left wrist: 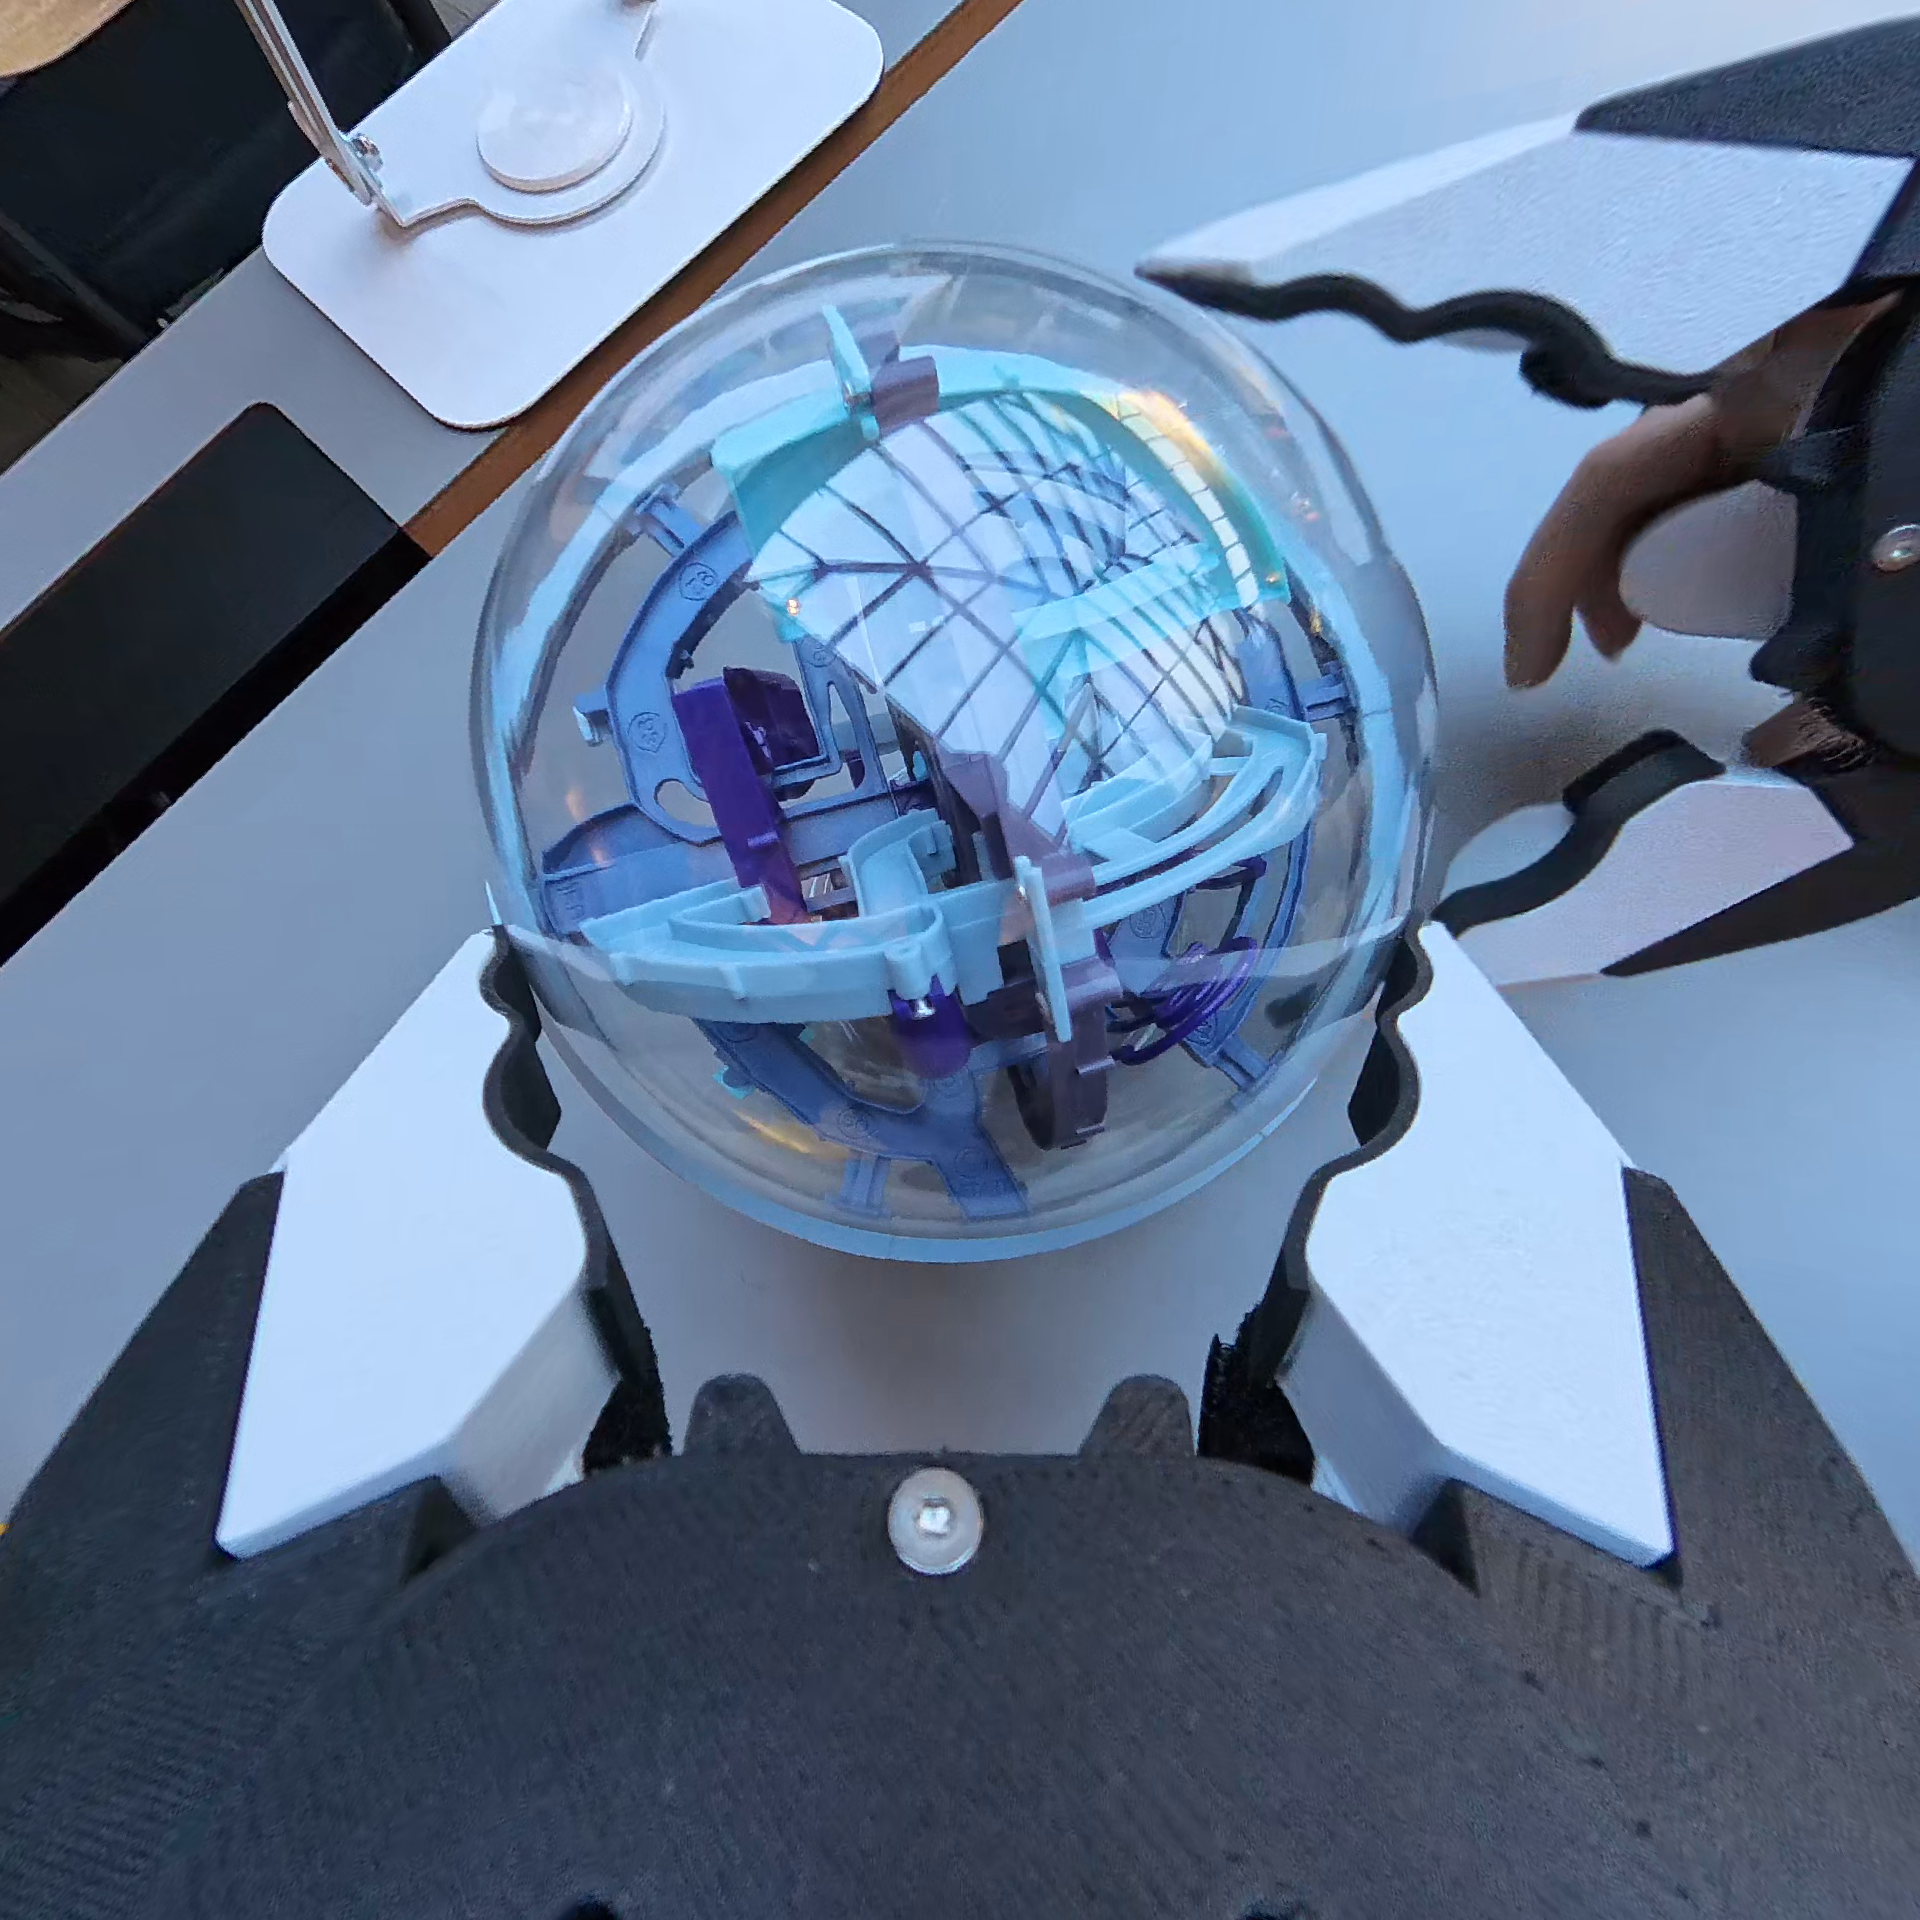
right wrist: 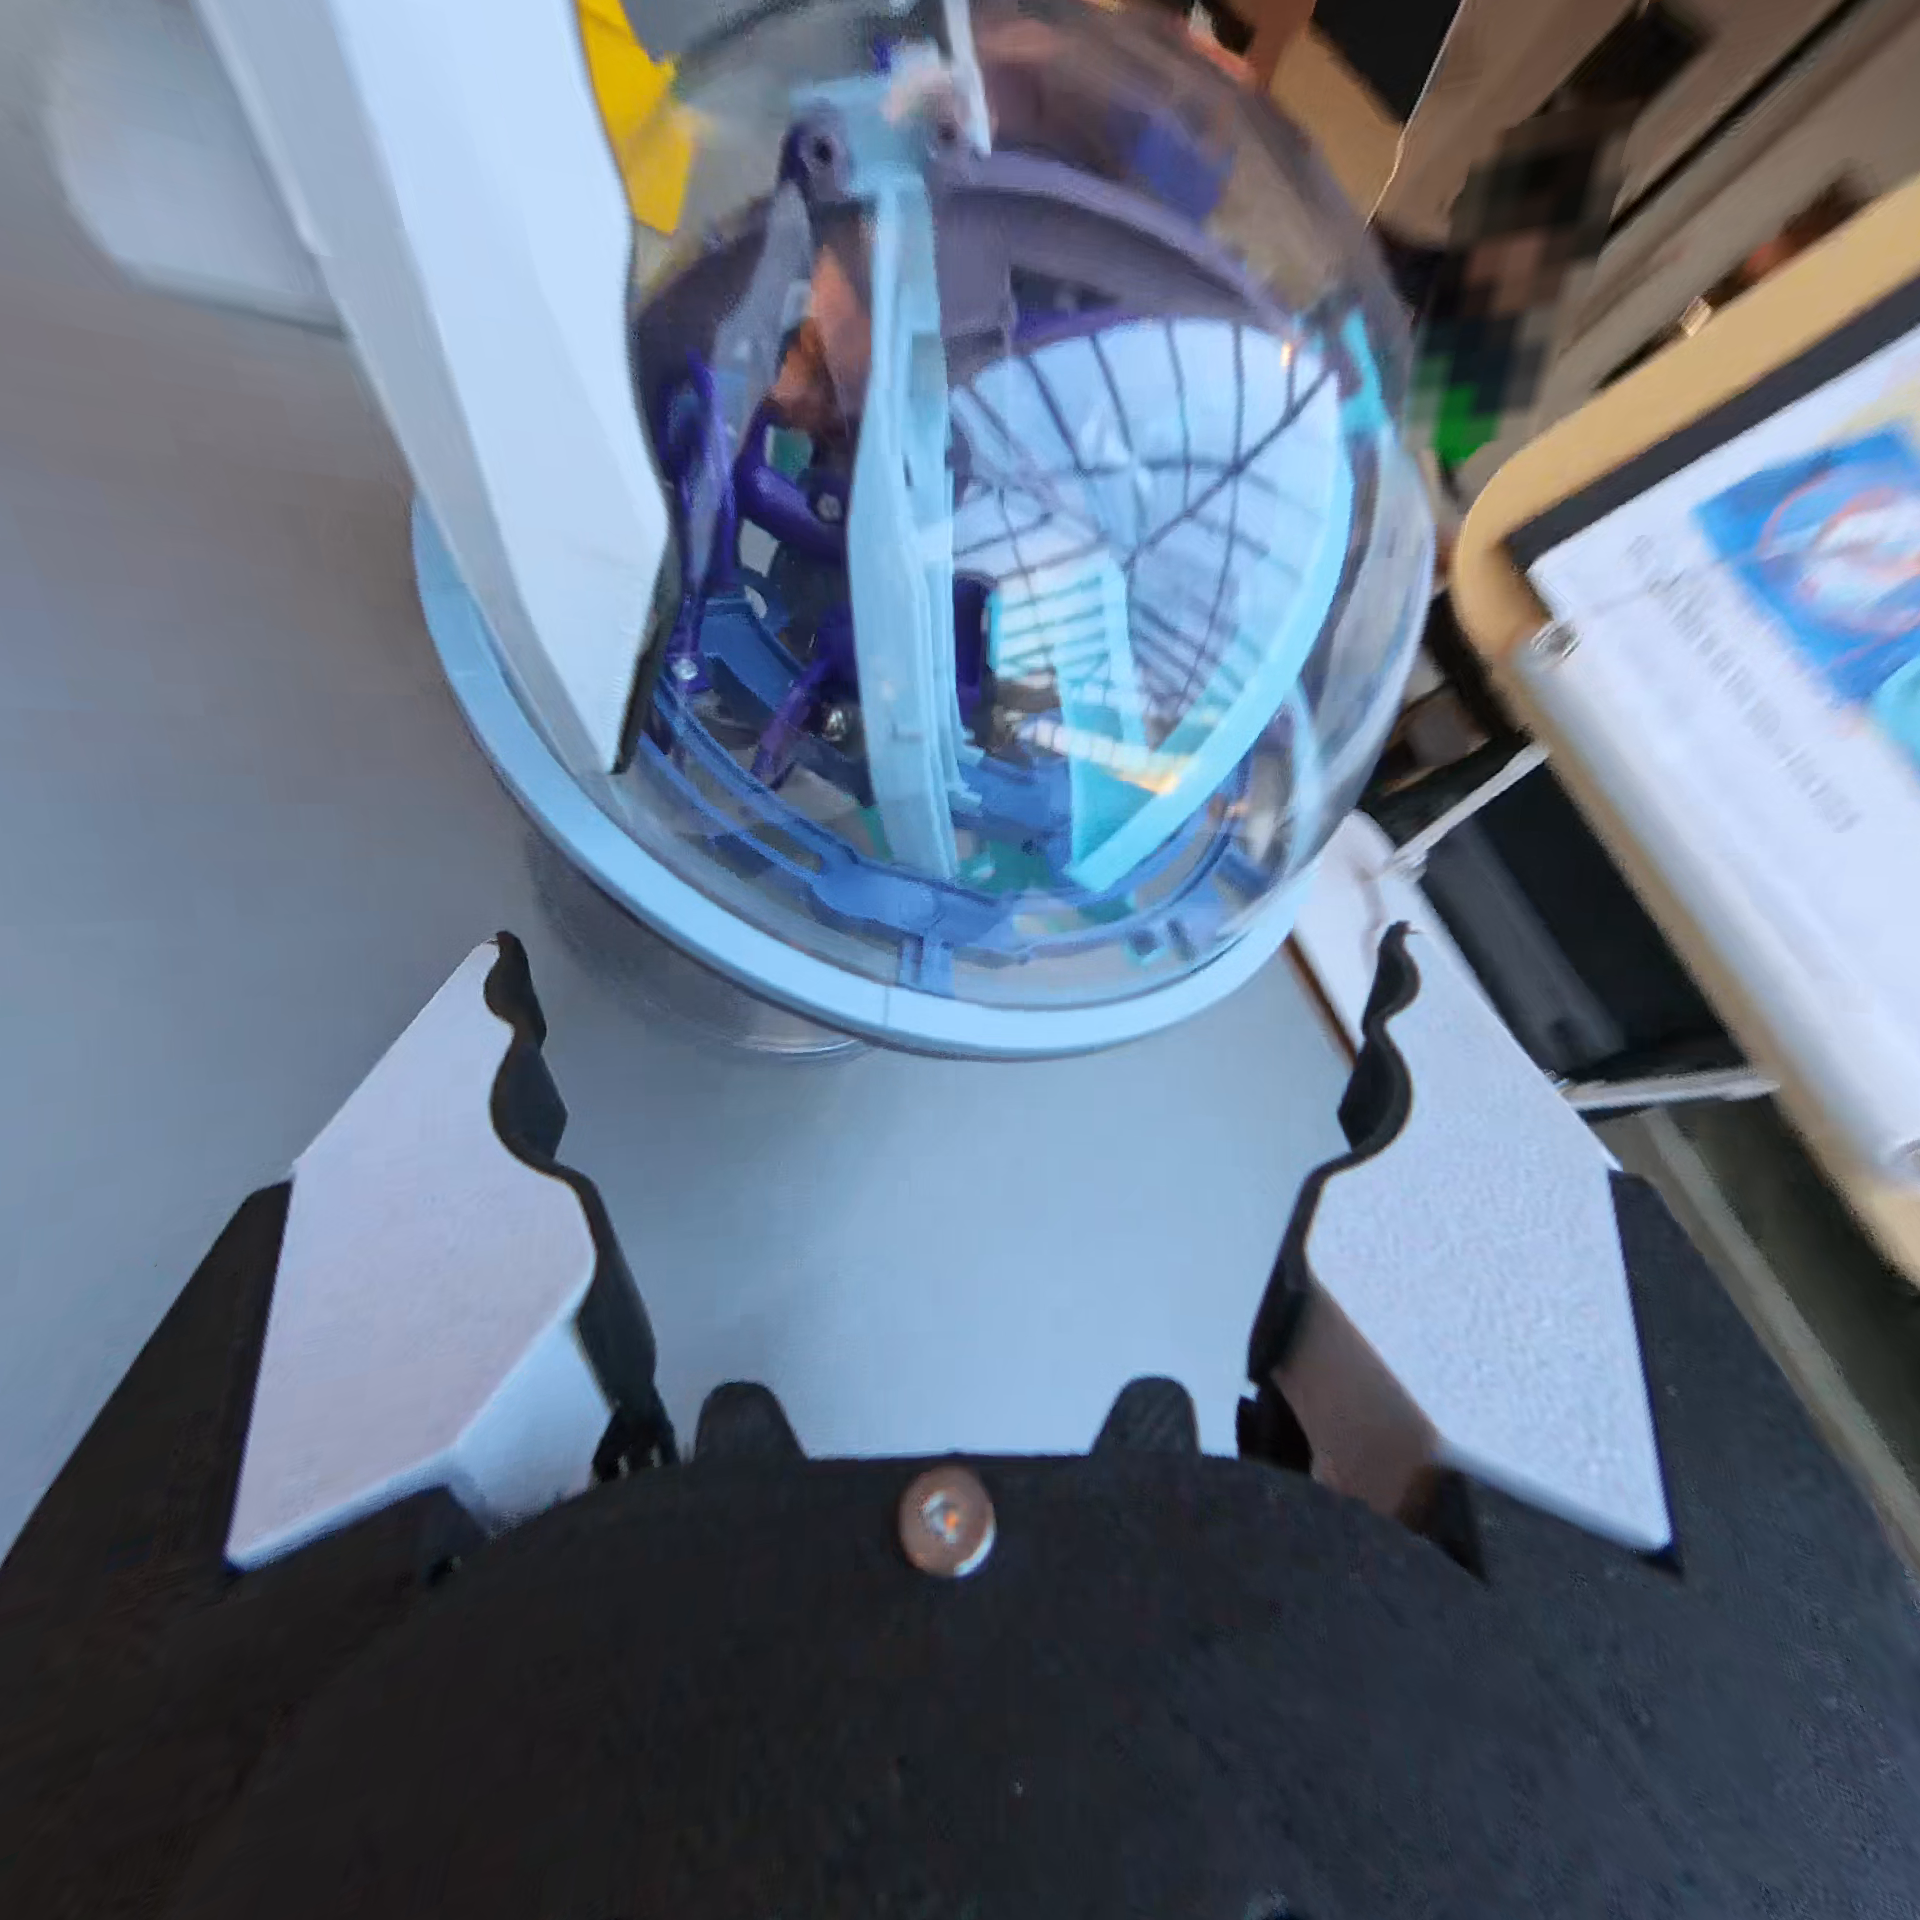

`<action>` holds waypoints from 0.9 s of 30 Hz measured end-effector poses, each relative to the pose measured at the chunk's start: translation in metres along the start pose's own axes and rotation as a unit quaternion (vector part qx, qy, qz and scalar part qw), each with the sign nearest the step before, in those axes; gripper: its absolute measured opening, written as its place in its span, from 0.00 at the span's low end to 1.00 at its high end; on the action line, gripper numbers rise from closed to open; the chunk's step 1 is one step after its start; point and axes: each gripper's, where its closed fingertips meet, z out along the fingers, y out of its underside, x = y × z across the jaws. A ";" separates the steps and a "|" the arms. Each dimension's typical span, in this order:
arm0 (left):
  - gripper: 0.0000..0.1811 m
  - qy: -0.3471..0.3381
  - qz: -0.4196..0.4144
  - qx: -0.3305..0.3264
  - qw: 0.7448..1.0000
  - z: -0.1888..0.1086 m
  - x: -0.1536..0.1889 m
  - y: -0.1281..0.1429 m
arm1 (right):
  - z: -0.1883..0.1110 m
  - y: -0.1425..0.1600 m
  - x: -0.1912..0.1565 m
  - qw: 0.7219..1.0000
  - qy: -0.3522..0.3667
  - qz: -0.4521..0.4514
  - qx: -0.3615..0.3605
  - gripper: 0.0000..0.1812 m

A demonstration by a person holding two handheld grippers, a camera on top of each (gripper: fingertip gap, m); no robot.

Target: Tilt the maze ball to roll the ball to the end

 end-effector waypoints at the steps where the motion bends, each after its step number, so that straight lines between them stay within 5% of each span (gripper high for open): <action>1: 0.85 0.000 0.001 -0.001 1.000 0.000 0.000 0.000 | 0.000 -0.005 0.002 0.999 0.004 -0.031 0.014 0.85; 21: 0.87 0.016 0.063 0.013 0.998 0.003 0.000 0.006 | 0.017 -0.018 0.005 0.994 -0.026 -0.086 0.057 0.82; 27: 0.87 0.091 0.032 0.080 0.992 -0.016 0.009 0.000 | 0.017 -0.018 0.005 0.995 -0.028 -0.083 0.055 0.82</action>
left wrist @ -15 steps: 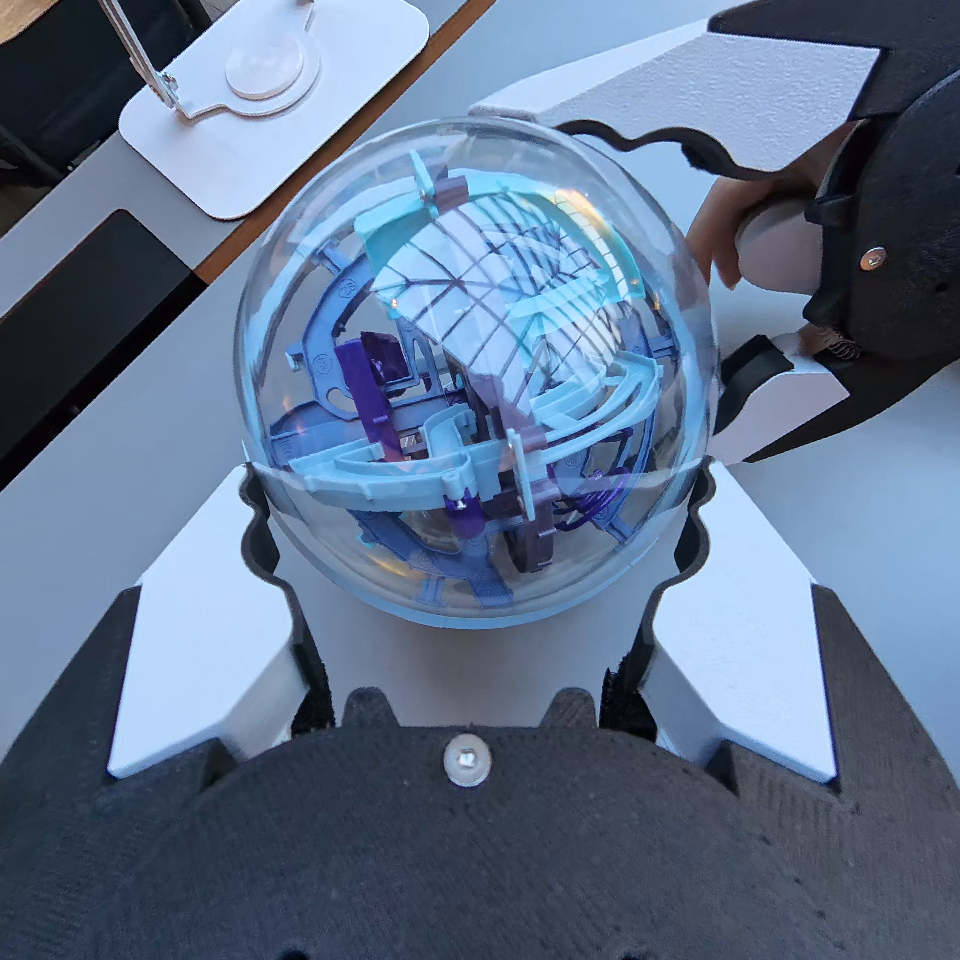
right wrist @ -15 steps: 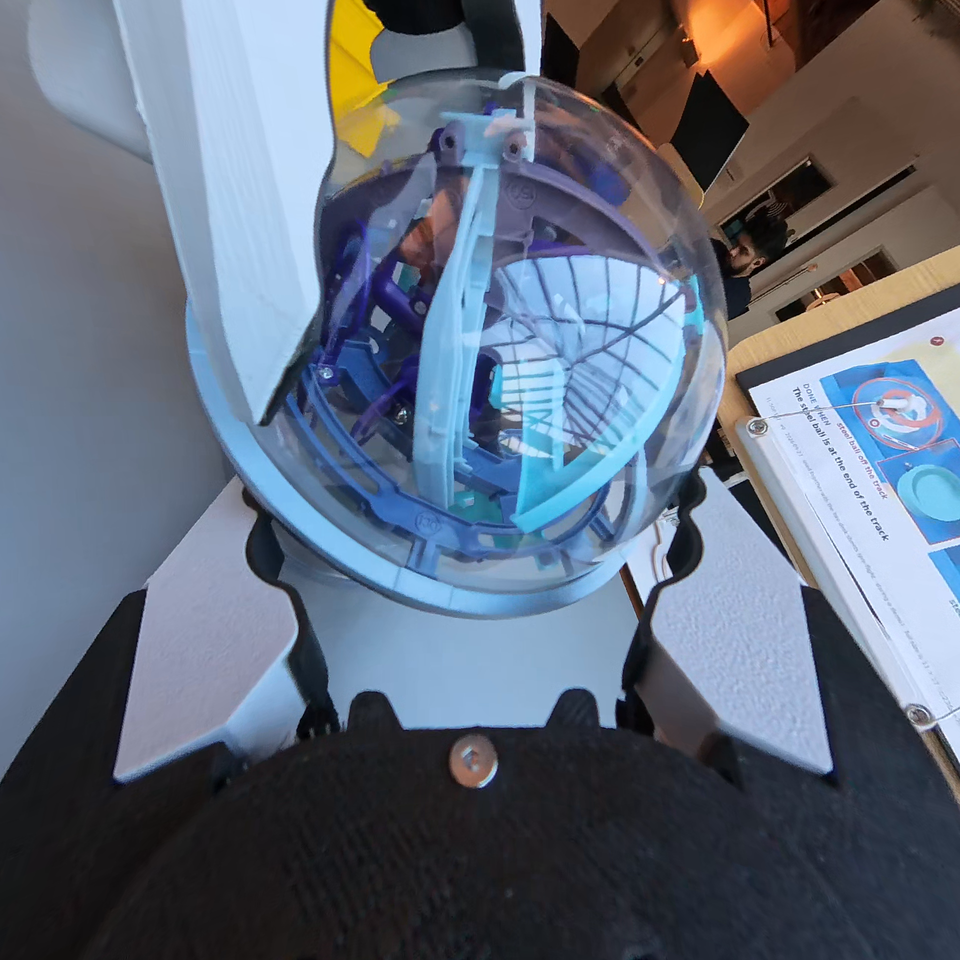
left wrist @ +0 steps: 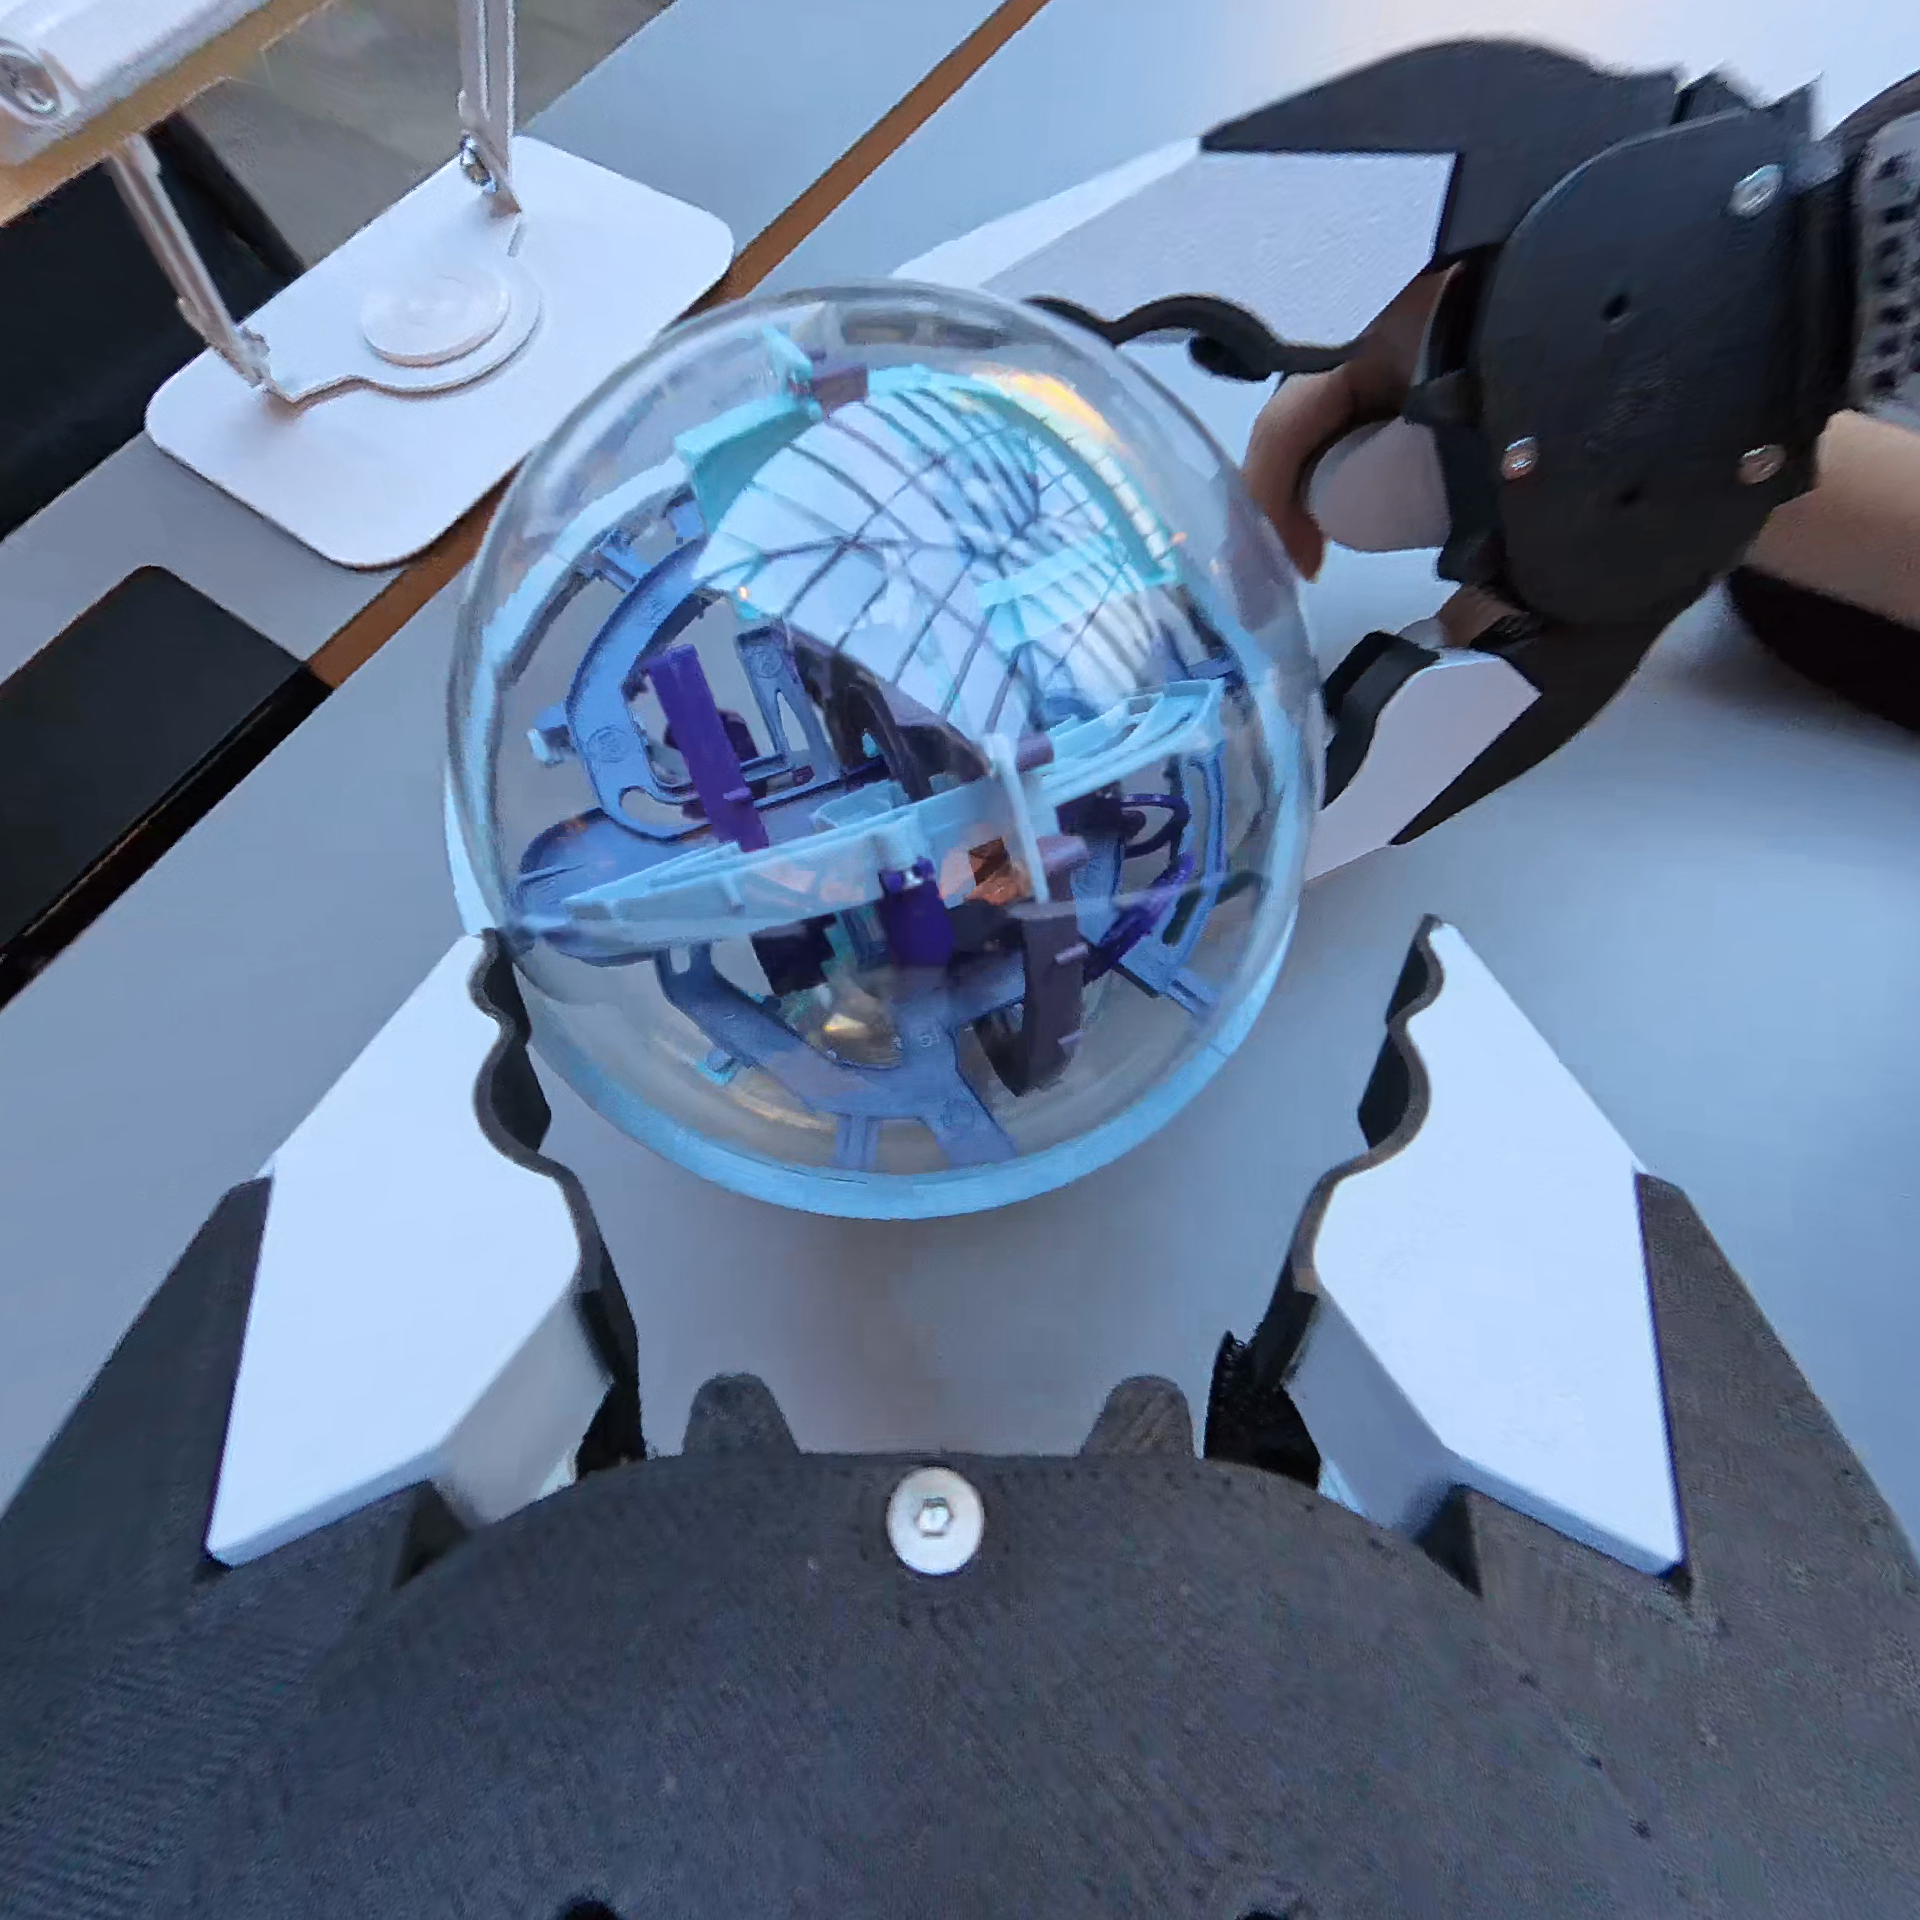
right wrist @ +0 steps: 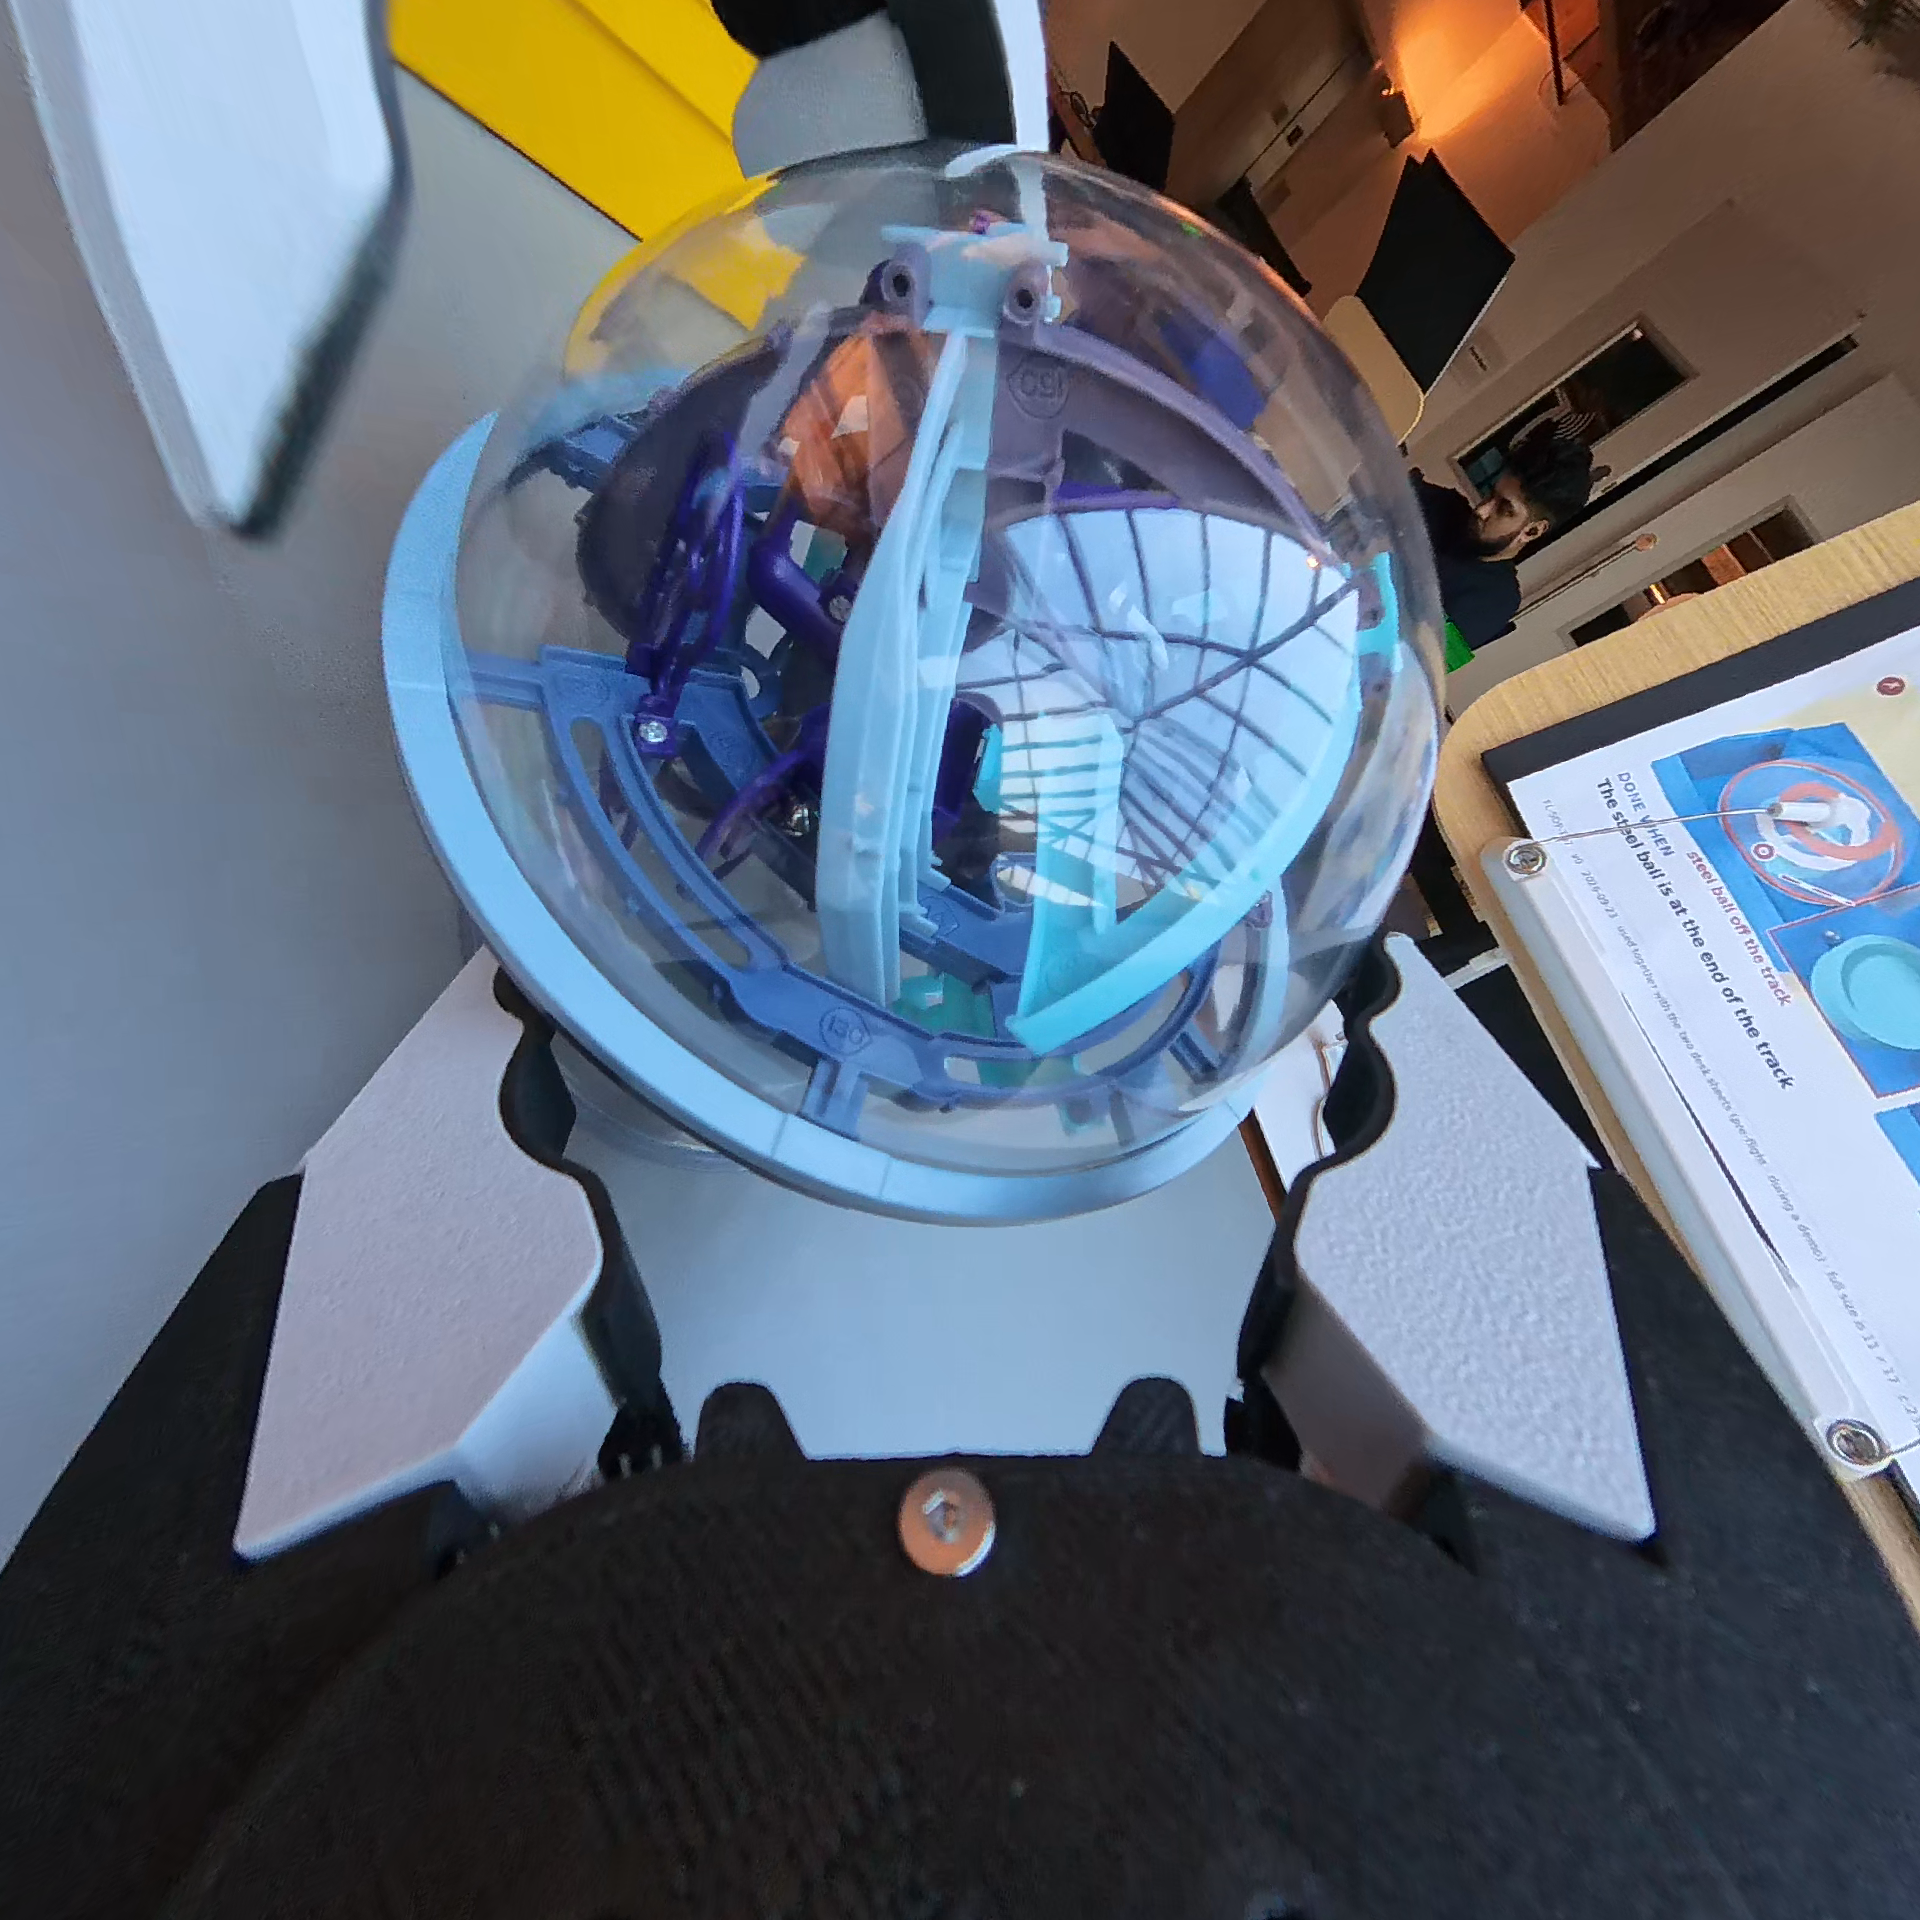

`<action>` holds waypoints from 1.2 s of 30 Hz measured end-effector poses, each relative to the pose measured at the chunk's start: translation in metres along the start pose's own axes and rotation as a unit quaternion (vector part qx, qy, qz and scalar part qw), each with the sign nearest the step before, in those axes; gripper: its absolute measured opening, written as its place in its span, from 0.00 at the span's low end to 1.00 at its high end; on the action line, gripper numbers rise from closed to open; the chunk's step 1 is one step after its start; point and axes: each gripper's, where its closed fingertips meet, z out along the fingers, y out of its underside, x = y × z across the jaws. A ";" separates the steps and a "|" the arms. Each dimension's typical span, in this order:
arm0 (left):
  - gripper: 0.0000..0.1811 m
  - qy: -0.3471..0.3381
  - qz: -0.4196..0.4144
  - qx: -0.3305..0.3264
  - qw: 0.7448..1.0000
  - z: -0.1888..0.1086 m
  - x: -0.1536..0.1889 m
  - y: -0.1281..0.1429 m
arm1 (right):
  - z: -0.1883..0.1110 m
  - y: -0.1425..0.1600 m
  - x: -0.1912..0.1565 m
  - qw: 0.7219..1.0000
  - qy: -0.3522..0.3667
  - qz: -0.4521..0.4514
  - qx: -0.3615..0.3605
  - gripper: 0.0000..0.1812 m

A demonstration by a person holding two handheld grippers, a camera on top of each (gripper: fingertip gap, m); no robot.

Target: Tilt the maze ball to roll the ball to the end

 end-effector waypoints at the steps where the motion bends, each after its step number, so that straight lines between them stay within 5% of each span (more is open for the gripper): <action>1: 0.87 0.016 0.000 0.018 1.000 -0.006 0.001 -0.002 | 0.000 0.000 0.000 1.000 0.000 0.000 0.000 0.82; 8: 0.86 0.057 0.020 0.125 0.990 -0.027 -0.019 0.014 | -0.001 -0.001 0.000 1.000 -0.004 0.006 0.001 0.82; 14: 0.82 0.045 0.061 0.138 0.988 -0.015 -0.034 0.036 | -0.002 -0.002 -0.001 1.000 -0.010 0.016 0.005 0.82; 19: 0.75 0.023 0.089 0.165 0.982 -0.012 -0.042 0.035 | -0.002 -0.002 -0.001 0.999 -0.016 0.028 0.010 0.81; 36: 0.75 0.087 0.092 0.227 0.966 -0.001 -0.024 0.024 | -0.001 -0.003 -0.004 0.997 -0.028 0.066 0.028 0.81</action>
